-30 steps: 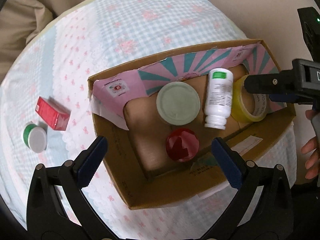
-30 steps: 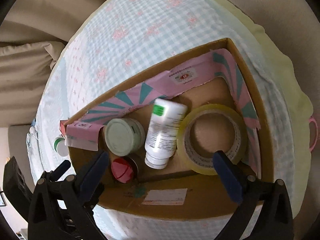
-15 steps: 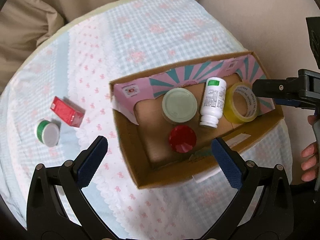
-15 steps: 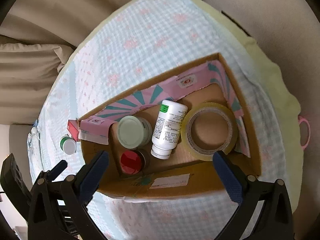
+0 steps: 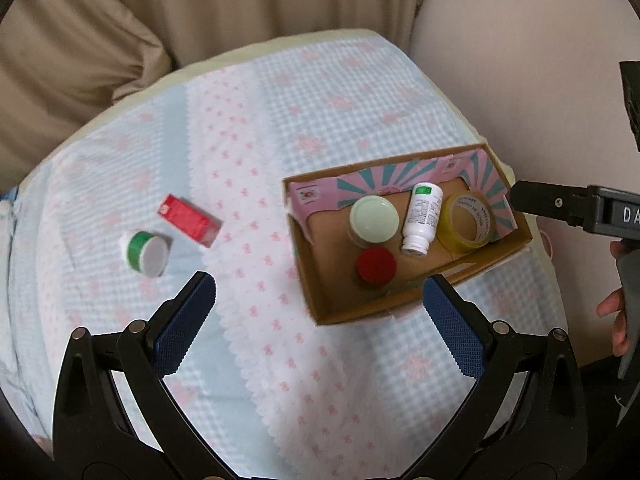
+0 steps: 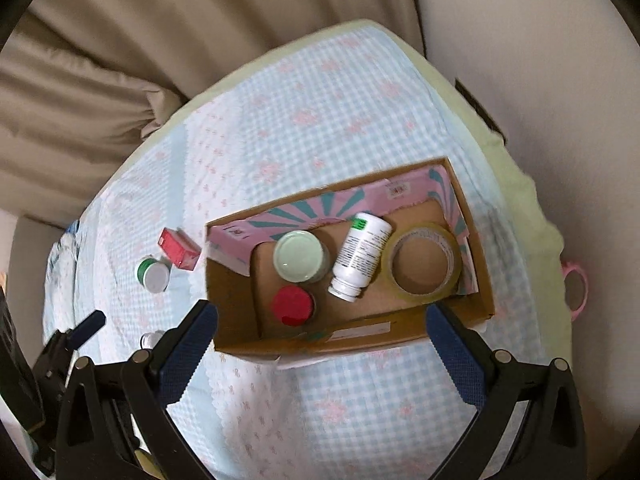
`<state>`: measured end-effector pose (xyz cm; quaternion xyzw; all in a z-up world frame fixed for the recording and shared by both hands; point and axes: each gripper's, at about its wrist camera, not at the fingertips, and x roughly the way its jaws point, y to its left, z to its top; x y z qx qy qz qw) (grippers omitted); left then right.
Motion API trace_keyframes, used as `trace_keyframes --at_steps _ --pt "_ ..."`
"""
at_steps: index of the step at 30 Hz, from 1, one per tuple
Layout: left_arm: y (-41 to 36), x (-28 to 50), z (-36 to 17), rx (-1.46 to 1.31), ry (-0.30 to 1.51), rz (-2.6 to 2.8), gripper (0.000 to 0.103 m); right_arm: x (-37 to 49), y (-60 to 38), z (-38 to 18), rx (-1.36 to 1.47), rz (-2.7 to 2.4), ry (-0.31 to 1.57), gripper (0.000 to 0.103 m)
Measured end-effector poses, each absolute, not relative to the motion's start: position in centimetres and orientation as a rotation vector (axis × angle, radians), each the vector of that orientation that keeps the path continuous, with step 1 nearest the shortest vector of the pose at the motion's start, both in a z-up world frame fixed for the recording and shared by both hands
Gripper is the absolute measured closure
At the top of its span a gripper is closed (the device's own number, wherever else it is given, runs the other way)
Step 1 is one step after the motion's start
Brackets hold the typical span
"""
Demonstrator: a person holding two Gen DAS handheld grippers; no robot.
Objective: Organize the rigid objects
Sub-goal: 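Open both tools to drop the red jar and white bottle into the box, then move both tools back toward the remaining items on the bed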
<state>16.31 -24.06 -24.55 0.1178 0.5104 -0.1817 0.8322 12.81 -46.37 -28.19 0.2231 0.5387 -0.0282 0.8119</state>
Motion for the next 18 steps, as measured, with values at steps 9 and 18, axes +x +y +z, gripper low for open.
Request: trace_keyframes --at_steps 9,18 --pt "-16.2 13.2 -20.9 0.208 1.03 -0.286 0.0 10.8 -40.0 -22.0 0.234 0.006 1.058 0.0" --pt "-5.9 11.0 -20.6 0.144 1.036 -0.213 0.0 10.3 -31.2 -19.1 0.085 0.094 0.978 0.0"
